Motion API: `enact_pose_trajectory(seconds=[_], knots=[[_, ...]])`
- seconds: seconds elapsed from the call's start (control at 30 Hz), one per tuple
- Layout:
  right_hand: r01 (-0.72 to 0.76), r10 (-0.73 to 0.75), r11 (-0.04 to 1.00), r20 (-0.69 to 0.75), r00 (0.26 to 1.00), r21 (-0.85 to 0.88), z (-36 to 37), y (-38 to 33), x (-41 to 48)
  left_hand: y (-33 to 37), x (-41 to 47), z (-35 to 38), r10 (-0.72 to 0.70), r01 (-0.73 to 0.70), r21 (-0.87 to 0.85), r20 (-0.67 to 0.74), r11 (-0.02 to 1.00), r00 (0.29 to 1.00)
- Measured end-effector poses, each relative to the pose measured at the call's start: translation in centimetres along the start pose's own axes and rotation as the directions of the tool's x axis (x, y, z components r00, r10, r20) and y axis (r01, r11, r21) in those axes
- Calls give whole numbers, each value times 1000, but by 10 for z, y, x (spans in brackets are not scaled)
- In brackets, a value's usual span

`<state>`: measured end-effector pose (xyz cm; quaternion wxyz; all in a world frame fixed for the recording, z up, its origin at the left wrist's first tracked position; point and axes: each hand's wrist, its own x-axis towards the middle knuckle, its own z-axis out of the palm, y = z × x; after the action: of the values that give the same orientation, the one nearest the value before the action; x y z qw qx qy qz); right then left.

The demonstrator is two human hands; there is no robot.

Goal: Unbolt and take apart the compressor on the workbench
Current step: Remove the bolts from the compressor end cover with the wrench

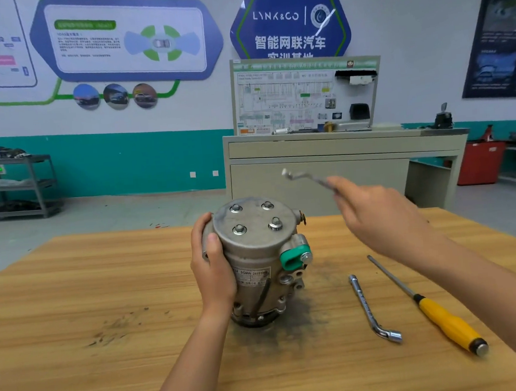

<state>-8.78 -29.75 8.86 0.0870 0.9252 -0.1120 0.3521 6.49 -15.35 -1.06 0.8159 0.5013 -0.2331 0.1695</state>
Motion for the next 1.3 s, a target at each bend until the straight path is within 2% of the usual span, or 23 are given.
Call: enact_pose_trajectory(seconds=[0.1, 0.33, 0.4, 0.5, 0.57, 0.63, 0.73, 0.8, 0.83, 0.9, 0.97, 1.0, 1.03, 1.07, 1.1, 1.17, 1.2, 1.23, 1.3], knots=[[1, 26, 980, 132, 991, -197, -6, -16, -23, -1, -9, 2, 30, -28, 33, -49, 999, 998], [77, 14, 920, 227, 974, -384, -16, -38, -27, 1, -19, 7, 63, -59, 49, -75, 997, 995], [112, -6, 917, 266, 964, -383, -16, -46, -30, 1, -18, 6, 61, -57, 53, -74, 997, 995], [104, -21, 887, 187, 982, -449, -15, -47, -42, 0, -15, 4, 41, -38, 41, -59, 998, 997], [76, -93, 903, -21, 995, -422, -7, -31, -46, 1, -14, 3, 68, -66, 41, -44, 997, 997], [114, -193, 908, -160, 968, -403, 8, -12, -43, 2, -11, 5, 71, -71, 46, -4, 996, 997], [158, -225, 945, -219, 950, -287, 26, 11, -22, -1, -4, 5, 65, -67, 50, 30, 997, 997], [161, -239, 941, -248, 939, -298, 35, 18, 3, -4, -1, 5, 67, -68, 42, 43, 997, 997], [183, -263, 929, -226, 938, -322, 39, 17, 17, -5, 0, 4, 67, -68, 32, 52, 997, 996], [277, -315, 909, -80, 946, -312, 45, 8, 49, -5, 3, 3, 70, -72, 29, 62, 997, 996], [389, -394, 860, 56, 917, -330, 46, -5, 74, -5, 5, 3, 54, -56, 33, 72, 998, 996], [452, -458, 824, 66, 886, -342, 43, -11, 80, -4, 5, 4, 45, -47, 31, 75, 998, 996], [452, -475, 813, 31, 879, -367, 39, -13, 83, -4, 5, 4, 42, -44, 27, 74, 999, 996], [410, -460, 842, -72, 885, -351, 30, -15, 84, -4, 5, 3, 43, -44, 21, 68, 999, 997], [310, -377, 907, -219, 900, -287, 17, -14, 85, -4, 5, 3, 44, -45, 12, 57, 999, 997], [94, -123, 991, -363, 924, -96, -1, -6, 81, -5, 4, 0, 44, -44, -9, 41, 999, 998], [15, -27, 999, -374, 927, -35, -8, -2, 78, -6, 4, -1, 41, -41, -19, 39, 999, 998], [-23, 28, 1000, -323, 946, 19, -14, 1, 72, -6, 4, -2, 40, -39, -27, 37, 999, 999], [7, -5, 1000, -184, 983, 8, -20, 0, 50, -6, 3, -3, 57, -57, -21, 26, 998, 998]])
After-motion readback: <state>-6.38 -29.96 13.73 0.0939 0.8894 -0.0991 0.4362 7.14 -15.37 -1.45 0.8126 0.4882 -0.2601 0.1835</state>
